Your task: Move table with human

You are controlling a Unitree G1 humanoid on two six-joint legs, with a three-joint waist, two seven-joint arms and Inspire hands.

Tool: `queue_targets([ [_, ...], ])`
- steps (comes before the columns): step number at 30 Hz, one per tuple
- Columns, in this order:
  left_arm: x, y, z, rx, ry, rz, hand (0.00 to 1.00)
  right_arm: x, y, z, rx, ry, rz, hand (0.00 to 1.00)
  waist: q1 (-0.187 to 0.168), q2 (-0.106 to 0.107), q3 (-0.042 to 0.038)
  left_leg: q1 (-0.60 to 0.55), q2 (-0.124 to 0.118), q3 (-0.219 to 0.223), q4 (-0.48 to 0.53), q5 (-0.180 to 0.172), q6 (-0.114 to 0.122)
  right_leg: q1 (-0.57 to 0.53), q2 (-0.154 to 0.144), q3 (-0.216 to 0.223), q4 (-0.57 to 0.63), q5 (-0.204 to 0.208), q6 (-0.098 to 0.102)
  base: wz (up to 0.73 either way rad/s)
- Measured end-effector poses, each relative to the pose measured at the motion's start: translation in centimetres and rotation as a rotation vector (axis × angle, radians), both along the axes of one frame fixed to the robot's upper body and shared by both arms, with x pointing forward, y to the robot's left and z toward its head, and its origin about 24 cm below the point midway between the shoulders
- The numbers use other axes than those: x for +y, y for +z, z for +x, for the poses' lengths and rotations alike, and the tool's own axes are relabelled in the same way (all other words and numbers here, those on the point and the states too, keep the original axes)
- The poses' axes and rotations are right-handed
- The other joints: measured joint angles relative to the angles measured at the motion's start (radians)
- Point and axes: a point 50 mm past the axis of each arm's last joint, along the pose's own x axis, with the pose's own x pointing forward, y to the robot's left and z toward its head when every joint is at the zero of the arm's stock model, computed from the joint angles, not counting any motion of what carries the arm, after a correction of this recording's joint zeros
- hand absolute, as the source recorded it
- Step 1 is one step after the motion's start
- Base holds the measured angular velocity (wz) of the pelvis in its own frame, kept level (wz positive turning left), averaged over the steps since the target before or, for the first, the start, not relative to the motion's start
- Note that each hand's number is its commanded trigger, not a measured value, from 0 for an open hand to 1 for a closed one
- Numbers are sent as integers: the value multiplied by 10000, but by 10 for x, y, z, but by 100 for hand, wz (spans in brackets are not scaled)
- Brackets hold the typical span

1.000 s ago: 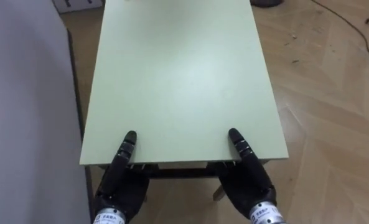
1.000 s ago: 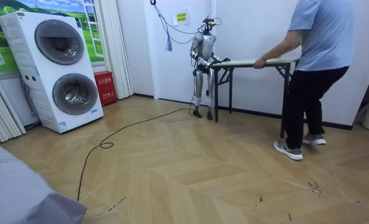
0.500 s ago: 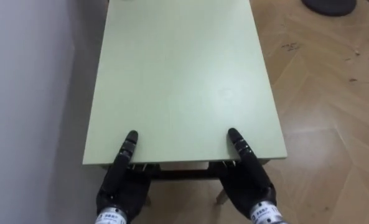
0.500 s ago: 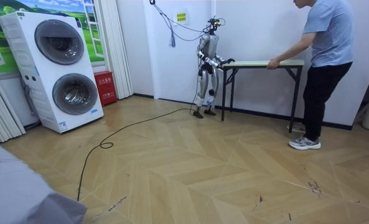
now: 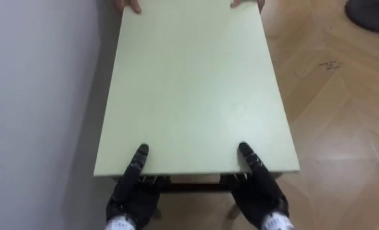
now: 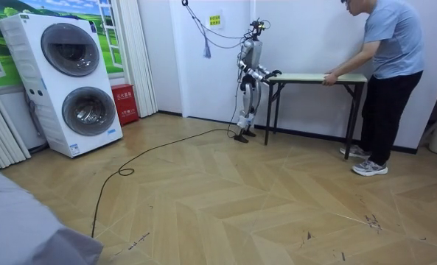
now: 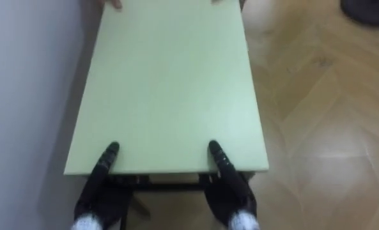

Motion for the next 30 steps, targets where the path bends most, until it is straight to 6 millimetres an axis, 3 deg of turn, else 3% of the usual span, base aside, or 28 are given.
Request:
queue_targets([
  [5, 1, -5, -2, 185, -66, 249, 100, 1, -7, -4, 360, -79, 48, 100, -37, -170, -2, 500, -18, -46, -169, 0, 0, 411, 26, 184, -168, 44, -5, 0],
  [7, 1, -6, -3, 233, -107, 357, 100, 1, -9, -7, 468, -84, 62, 100, -14, -166, 4, 634, -2, -168, -215, 0, 0, 411, 66, 207, -143, 19, 8, -4],
  [8, 3, -8, -5, 240, -153, 519, 100, 2, -12, -8, 558, -34, 97, 100, 39, -167, 4, 717, 33, -392, -244, -1, 1, 339, 226, 320, -406, 49, -79, -14],
  [9, 4, -10, -5, 219, -172, 613, 100, 3, -13, -8, 558, 16, 110, 100, 91, -166, 5, 732, 65, -443, -244, -2, 1, 216, 376, 440, -721, 188, -209, -26],
  [10, 5, -13, -6, 257, -205, 719, 100, 3, -16, -8, 622, 74, 41, 100, 176, -124, 0, 776, 107, -480, -240, -28, -34, -212, 641, 614, -1077, 854, -360, -15],
  [11, 4, -17, -9, 357, -285, 667, 100, 1, -19, -11, 671, 93, 16, 100, 162, -22, 0, 949, 152, -311, -258, -54, -80, -167, 640, 406, -952, 1034, -495, -11],
  [15, 7, -23, -12, 355, -394, 790, 100, 2, -24, -14, 773, 146, 156, 100, 71, -19, -5, 1201, 268, 497, -270, -125, -209, 299, 657, 519, -1000, 1041, -506, 9],
  [19, 5, -26, -13, 285, -683, 696, 100, -4, -27, -15, 787, 134, 230, 100, -9, -20, -12, 1365, 245, 557, -383, -157, -264, 336, 730, 460, -998, 1048, -482, 4],
  [23, 3, -31, -15, 331, -859, 652, 100, -7, -31, -18, 888, 84, 243, 100, -18, -19, -37, 1509, 249, 1086, -375, -202, -343, 541, 622, 469, -1020, 1074, -437, 1],
  [26, 3, -36, -13, 258, -1159, 866, 100, -9, -32, -17, 942, -74, 291, 100, -9, -25, -76, 1528, 258, 1090, -414, -277, -473, 530, 657, 449, -1017, 1037, -381, 11],
  [30, 3, -41, -9, 282, -1179, 899, 100, -9, -33, -14, 983, -115, 313, 100, 77, -43, -90, 1527, 291, 1192, -447, -278, -474, 521, 627, 433, -1014, 1038, -381, 1],
])
